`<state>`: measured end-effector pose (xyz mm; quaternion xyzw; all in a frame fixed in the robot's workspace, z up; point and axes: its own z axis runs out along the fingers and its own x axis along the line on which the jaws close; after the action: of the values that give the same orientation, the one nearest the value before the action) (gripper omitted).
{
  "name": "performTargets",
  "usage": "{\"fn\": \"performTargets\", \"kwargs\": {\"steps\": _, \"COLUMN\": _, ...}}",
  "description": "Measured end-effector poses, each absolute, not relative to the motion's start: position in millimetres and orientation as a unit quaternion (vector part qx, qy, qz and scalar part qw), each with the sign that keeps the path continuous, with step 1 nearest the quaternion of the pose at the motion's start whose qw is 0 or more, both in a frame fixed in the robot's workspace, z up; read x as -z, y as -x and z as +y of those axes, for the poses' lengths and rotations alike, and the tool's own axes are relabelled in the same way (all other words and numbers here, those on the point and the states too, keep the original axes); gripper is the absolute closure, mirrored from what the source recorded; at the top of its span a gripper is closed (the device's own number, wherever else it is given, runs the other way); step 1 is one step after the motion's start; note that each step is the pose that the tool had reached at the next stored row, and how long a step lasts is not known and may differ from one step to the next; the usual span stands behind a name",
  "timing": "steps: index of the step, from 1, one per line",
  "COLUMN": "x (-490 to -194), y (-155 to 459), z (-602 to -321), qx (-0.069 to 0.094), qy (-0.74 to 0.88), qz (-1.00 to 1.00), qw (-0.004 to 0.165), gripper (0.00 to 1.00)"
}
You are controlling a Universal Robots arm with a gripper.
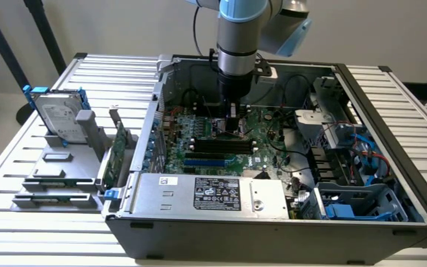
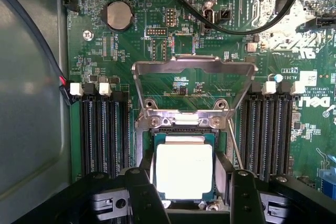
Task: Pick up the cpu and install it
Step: 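Place the cpu into insertion slot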
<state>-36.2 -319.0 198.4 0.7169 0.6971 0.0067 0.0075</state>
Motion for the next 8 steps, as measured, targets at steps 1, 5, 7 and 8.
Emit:
{"fn": "performTargets", "kwargs": {"steps": 1, "x": -198.2, "y": 36.2, "z": -319.0, "qx": -0.007, "qy": -0.717, "qz": 0.697, "qw": 0.008, "gripper": 0.45}}
{"fn": "performTargets", "kwargs": {"steps": 5, "x": -197.6, "y": 36.2, "z": -318.9, "qx": -0.007, "qy": -0.717, "qz": 0.697, "qw": 0.008, "gripper": 0.45}}
{"fn": "performTargets", "kwargs": {"steps": 7, "x": -197.3, "y": 36.2, "z": -318.8, "qx": -0.007, "qy": -0.717, "qz": 0.697, "qw": 0.008, "gripper": 0.45}}
{"fn": "performTargets", "kwargs": {"steps": 8, "x": -197.2, "y": 36.2, "z": -318.7, "qx": -0.007, "qy": -0.717, "qz": 0.697, "qw": 0.008, "gripper": 0.45}}
